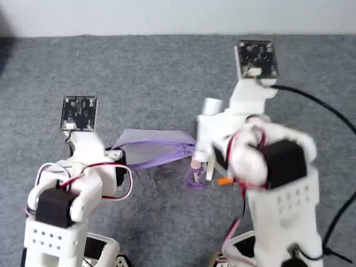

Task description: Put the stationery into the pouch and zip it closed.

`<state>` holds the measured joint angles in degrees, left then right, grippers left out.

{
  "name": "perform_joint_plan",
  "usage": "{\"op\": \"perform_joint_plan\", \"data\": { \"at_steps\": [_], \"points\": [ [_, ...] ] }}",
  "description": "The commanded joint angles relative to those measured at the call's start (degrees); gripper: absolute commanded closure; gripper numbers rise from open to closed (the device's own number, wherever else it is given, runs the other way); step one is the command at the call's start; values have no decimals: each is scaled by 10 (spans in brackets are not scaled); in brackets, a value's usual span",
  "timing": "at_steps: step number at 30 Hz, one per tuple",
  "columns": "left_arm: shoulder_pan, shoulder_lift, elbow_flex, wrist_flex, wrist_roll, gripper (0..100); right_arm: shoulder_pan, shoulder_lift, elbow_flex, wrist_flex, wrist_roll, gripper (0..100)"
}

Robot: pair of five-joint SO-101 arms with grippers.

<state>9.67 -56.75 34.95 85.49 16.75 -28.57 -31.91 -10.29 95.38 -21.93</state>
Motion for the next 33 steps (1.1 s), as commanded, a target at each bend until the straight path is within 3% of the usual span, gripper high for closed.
{"op": "perform_joint_plan", "data": {
  "at_steps": [1, 11, 16, 27, 33],
  "points": [
    [3, 38, -41, -1, 6, 989, -73, -23, -1, -69, -25, 991],
    [3, 52, -45, 1, 6, 988, -88, -47, 114, -251, -11, 991],
    [3, 52, -44, -1, 7, 988, -142, -73, 204, -335, 31, 991],
    [3, 52, -45, -1, 7, 988, -158, -201, 511, -606, 227, 991],
    [2, 52, -45, -1, 11, 988, -158, -289, 629, -684, 305, 986]
  ]
}}
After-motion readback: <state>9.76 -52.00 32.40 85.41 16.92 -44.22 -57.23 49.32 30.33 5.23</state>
